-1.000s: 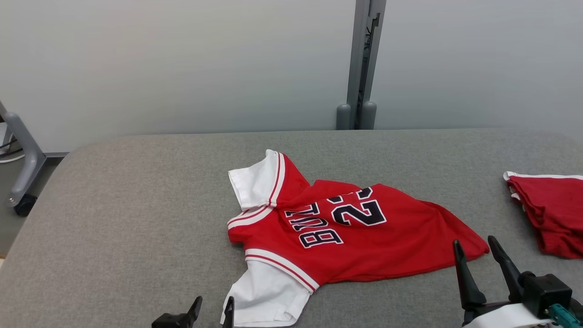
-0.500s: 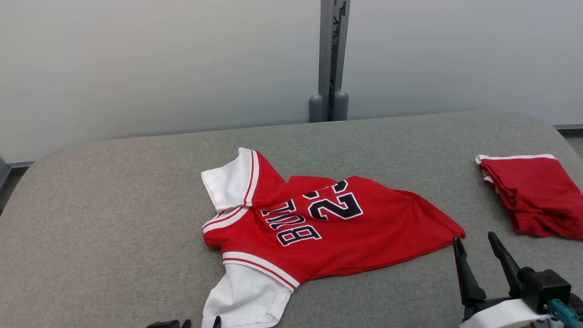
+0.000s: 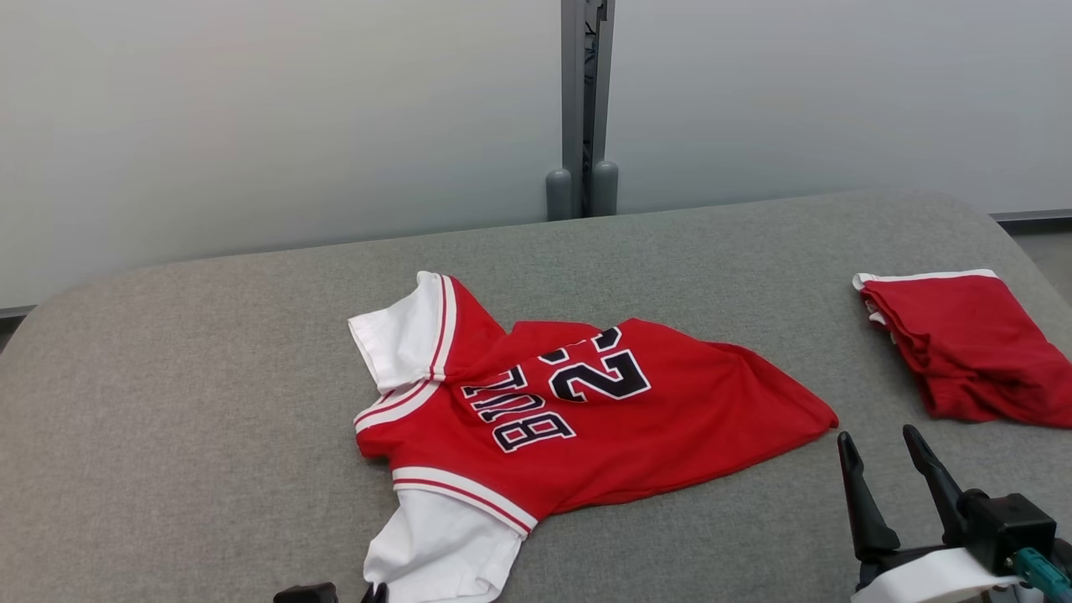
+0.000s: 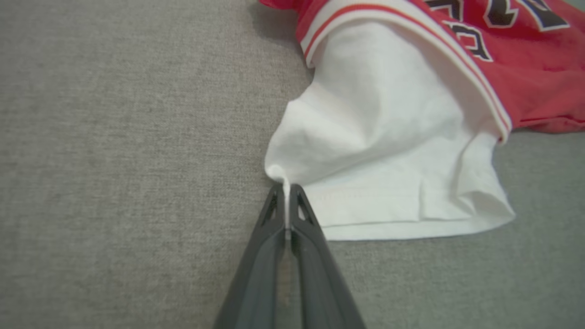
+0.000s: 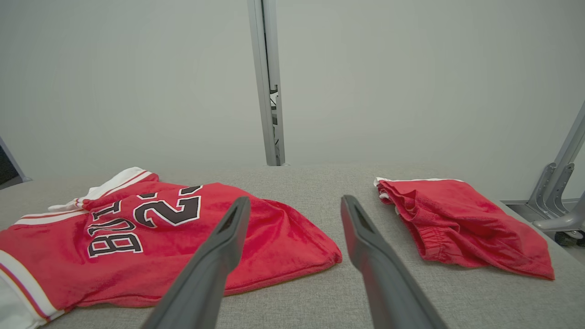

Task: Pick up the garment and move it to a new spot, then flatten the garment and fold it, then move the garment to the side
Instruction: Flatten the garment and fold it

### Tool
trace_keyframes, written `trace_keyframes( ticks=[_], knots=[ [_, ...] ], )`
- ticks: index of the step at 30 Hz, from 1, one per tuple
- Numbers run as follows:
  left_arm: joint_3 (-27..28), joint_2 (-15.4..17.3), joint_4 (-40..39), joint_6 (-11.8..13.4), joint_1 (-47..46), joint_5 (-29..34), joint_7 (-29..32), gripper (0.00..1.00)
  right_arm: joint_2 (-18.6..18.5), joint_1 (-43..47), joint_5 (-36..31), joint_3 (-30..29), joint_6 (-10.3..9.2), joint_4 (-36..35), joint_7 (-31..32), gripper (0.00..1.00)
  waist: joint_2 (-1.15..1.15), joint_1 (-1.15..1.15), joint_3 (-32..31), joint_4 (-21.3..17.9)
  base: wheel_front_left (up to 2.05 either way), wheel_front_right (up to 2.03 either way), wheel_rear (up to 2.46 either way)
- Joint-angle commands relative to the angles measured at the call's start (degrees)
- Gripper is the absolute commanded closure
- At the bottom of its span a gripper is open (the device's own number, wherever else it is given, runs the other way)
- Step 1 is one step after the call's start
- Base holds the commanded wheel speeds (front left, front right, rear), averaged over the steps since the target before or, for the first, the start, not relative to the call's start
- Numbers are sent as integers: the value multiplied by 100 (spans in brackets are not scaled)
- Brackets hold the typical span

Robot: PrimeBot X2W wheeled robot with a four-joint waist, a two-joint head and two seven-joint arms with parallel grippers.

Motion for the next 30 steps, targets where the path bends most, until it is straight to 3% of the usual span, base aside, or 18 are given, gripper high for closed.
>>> trace_keyframes(
  ticks=[1, 10, 21, 30],
  knots=[
    [-36, 8, 51, -46, -56, -52, -9, 100, -26, 21, -25, -37, 1, 10, 14, 0, 0, 0, -4, 18, 0, 0, 0],
    [228, -18, -555, -139, 17, -410, -264, 100, -27, 150, -85, -443, 1, 421, 126, 0, 0, 0, -78, 343, 0, 0, 0],
    [500, 345, -2401, 234, 628, -243, -219, 100, -28, 123, -53, -980, 1, 1162, 179, 0, 0, 0, -164, 806, 0, 0, 0],
    [429, 588, -3306, 515, 1090, -168, 130, 100, -28, -242, 523, -980, 1, 2232, 183, 0, 0, 0, -150, 1035, 0, 0, 0]
  ],
)
